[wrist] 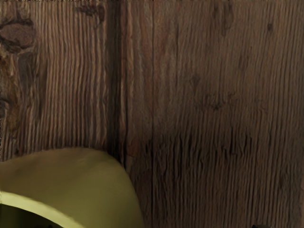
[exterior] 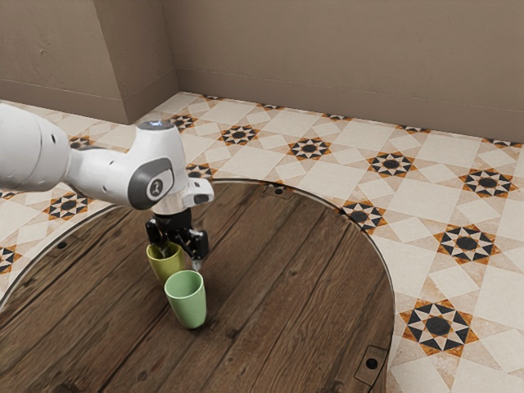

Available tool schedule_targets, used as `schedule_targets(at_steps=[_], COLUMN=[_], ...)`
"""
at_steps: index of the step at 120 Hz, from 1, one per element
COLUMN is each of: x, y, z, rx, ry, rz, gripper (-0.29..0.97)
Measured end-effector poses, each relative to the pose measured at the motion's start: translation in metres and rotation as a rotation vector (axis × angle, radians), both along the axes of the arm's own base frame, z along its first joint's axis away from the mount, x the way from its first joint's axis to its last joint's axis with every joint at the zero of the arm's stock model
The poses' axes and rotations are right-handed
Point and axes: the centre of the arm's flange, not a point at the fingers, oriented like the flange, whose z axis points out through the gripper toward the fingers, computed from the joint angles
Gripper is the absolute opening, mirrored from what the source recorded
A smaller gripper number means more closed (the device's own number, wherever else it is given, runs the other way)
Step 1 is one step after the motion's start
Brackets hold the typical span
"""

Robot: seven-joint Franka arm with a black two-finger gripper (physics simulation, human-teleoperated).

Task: Place the left cup onto the right cup

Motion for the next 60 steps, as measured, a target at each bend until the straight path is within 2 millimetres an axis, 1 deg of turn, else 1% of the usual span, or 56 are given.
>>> schedule_targets(at_steps=[11, 17, 24, 40, 52, 60], x=[0.002, 0.003, 0.003, 0.003, 0.002, 0.002], y=[0.001, 0.001, 0.001, 0.004, 0.011, 0.013], z=[0.001, 0.003, 0.004, 0.004, 0.005, 0.01], rx=[0.004, 0.005, 0.007, 0.01, 0.013, 0.014], ry=[-0.016, -0.023, -0.028, -0.029, -0.031, -0.035], rz=[0.011, 0.016, 0.022, 0.039, 0.059, 0.067], gripper=[0.25, 0.15, 0.08, -0.02, -0.06, -0.07])
